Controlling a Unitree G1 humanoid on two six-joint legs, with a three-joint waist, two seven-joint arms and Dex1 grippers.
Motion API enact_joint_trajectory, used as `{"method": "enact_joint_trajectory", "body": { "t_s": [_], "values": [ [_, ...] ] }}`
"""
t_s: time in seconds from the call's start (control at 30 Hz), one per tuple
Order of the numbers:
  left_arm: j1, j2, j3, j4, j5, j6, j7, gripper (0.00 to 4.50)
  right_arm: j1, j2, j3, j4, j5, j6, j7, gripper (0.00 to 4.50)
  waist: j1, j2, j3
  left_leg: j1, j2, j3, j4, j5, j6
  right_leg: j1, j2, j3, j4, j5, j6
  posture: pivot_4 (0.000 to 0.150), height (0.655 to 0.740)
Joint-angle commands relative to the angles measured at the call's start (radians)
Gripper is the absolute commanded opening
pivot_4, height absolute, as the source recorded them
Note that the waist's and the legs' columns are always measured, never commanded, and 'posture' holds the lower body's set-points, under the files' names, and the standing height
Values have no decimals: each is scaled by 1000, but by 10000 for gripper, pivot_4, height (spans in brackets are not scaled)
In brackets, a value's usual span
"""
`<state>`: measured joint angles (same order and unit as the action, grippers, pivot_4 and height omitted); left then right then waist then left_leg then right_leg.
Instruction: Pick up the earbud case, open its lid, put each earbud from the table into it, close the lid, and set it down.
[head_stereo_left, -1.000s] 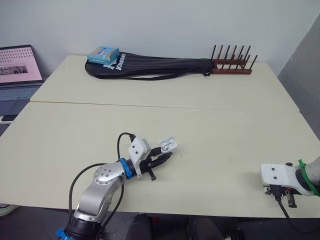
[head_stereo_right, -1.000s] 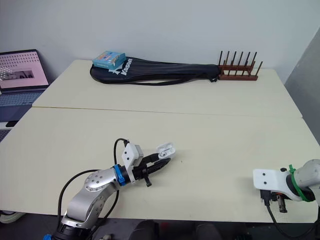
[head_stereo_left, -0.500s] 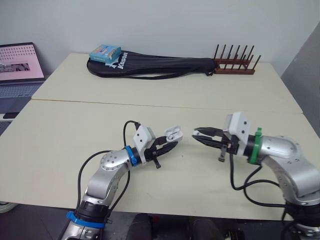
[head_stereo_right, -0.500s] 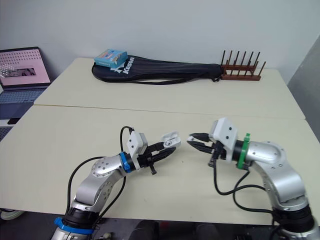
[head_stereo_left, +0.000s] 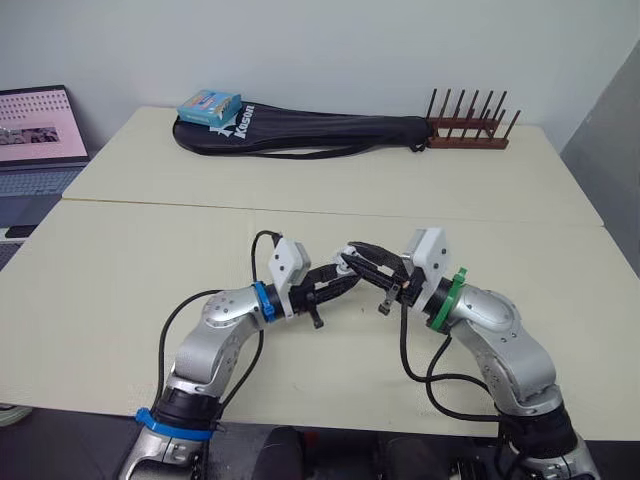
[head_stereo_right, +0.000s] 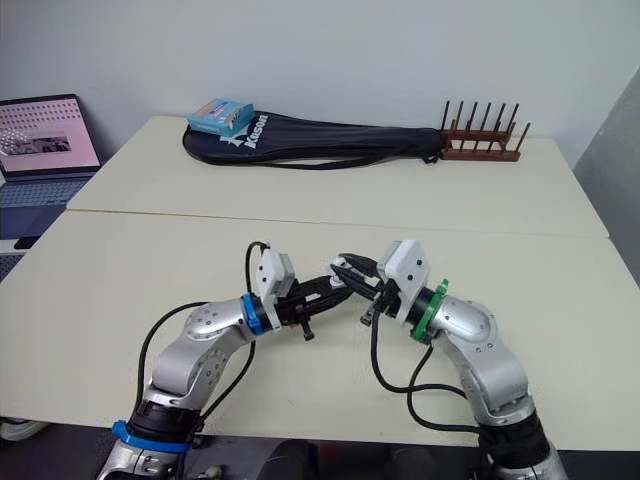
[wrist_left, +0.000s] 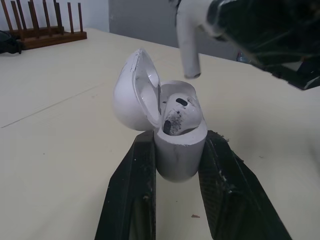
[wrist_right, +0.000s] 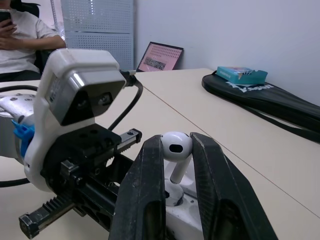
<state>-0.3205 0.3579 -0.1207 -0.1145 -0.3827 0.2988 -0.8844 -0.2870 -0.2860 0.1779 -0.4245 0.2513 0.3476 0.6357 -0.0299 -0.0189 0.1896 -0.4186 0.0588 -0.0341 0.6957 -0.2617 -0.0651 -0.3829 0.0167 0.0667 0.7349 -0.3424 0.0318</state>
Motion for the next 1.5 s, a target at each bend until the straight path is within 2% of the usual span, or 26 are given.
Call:
{"method": "enact_joint_trajectory", "body": {
  "t_s": [0.03,0.33,0.7,0.87,1.1,1.3,1.43,1.5],
  "values": [
    [-14,9,14,-14,-15,-6,-10,7925,-5,-16,-14,11,-19,-66,-1,4019,0,0,0,0,0,0,0,0,0,0,0,0,0,0,0,1500,6787],
    [-21,13,14,-6,-13,-12,-11,7925,14,-41,-10,57,-52,-118,-13,4019,0,0,0,-1,0,0,0,0,0,-1,0,0,0,0,0,1500,6787],
    [-21,10,14,-11,-11,-18,-9,7925,9,-88,57,88,-168,-150,-5,4019,0,0,0,-2,0,0,0,0,0,-2,0,0,0,0,0,1500,6787],
    [-19,11,9,-15,-7,-23,-10,7925,9,-90,57,59,-131,-91,14,4019,0,0,0,-2,0,0,0,0,0,-2,0,0,0,0,0,1500,6787],
    [-11,12,3,-13,-1,-28,-14,7925,9,-106,-9,-16,-55,5,13,27559,0,0,0,-3,0,0,0,0,0,-3,0,0,0,0,0,1500,6787],
    [-26,8,-5,19,0,-31,-31,7925,19,-226,-207,-157,155,217,48,27756,2,0,0,-6,0,0,0,0,0,-5,0,0,0,0,0,1500,6787],
    [-53,12,-52,35,-16,-4,-116,7925,-44,-347,-278,-126,216,284,107,27756,1,0,0,-6,0,-1,0,0,0,-4,0,0,0,0,0,1500,6787],
    [-71,11,-79,40,-23,7,-161,7925,-89,-399,-269,-76,207,278,145,24109,1,0,0,-6,-1,-1,0,0,0,-5,0,0,0,0,0,1500,6787]
  ]
}}
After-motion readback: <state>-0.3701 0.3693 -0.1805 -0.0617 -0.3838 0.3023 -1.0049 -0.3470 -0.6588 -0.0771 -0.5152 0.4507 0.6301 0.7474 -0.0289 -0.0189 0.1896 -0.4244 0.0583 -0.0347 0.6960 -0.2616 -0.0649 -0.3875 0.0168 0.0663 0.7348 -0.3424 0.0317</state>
